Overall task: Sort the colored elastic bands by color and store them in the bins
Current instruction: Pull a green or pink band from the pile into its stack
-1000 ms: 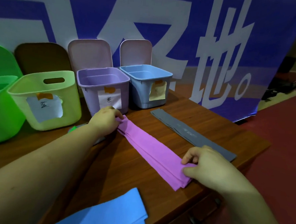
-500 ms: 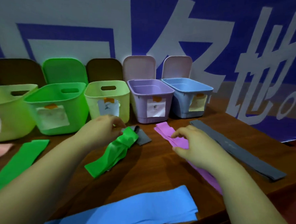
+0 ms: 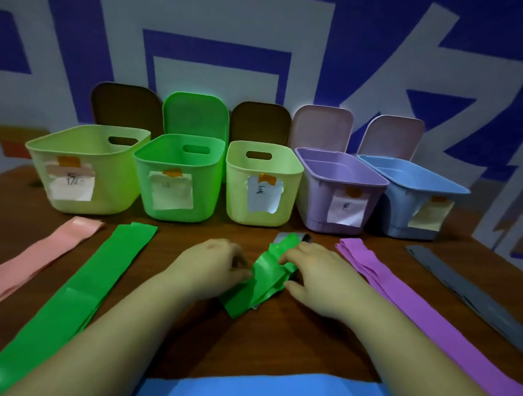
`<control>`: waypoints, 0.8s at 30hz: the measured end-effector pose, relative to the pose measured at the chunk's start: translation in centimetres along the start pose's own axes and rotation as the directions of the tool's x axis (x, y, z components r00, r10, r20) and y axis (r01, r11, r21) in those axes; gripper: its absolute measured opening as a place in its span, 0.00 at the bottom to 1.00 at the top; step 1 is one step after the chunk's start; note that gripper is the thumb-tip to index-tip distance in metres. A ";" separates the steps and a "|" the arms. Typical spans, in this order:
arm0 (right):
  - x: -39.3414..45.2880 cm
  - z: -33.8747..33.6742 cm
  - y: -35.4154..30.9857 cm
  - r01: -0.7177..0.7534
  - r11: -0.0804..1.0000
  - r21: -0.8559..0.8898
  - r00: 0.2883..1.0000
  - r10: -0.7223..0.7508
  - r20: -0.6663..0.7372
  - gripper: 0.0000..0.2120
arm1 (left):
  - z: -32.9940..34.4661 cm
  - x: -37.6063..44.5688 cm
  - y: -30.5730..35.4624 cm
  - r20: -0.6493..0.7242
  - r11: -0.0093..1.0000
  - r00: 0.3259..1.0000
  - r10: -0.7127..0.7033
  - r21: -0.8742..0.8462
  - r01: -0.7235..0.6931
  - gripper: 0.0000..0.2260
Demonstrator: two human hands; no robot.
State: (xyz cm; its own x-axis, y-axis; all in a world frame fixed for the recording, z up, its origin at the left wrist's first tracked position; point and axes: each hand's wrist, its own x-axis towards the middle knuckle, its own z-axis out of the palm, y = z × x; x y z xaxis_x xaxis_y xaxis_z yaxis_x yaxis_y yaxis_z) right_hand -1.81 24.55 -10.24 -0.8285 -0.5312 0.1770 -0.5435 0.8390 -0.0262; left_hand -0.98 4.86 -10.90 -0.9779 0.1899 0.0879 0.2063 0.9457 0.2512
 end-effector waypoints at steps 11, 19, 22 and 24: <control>2.8 3.2 0.6 0.116 0.959 0.257 0.992 -0.102 -0.069 0.23 | 1.0 0.1 -1.2 0.055 0.995 0.998 0.014 -0.098 -0.009 0.18; 2.5 3.5 1.4 0.127 0.952 0.280 0.985 -0.088 -0.149 0.12 | 1.1 0.4 -1.8 0.090 0.979 0.991 -0.103 -0.167 0.117 0.17; 2.2 2.9 1.6 0.102 0.951 0.292 0.987 -0.059 -0.151 0.08 | 0.8 0.3 -2.2 0.087 0.961 0.989 -0.118 -0.242 0.136 0.15; 2.1 2.6 1.5 0.093 0.942 0.323 0.986 -0.042 -0.163 0.07 | 0.6 0.2 -2.4 0.077 0.948 0.990 -0.115 -0.290 0.133 0.13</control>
State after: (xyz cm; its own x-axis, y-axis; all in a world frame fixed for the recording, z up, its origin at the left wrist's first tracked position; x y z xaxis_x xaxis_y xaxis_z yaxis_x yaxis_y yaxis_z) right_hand -4.74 24.41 -12.51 -0.7720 -0.5393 0.3364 -0.6327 0.7022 -0.3264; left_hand -1.69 2.81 -12.02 -0.9949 0.0995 -0.0156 0.0762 0.8447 0.5297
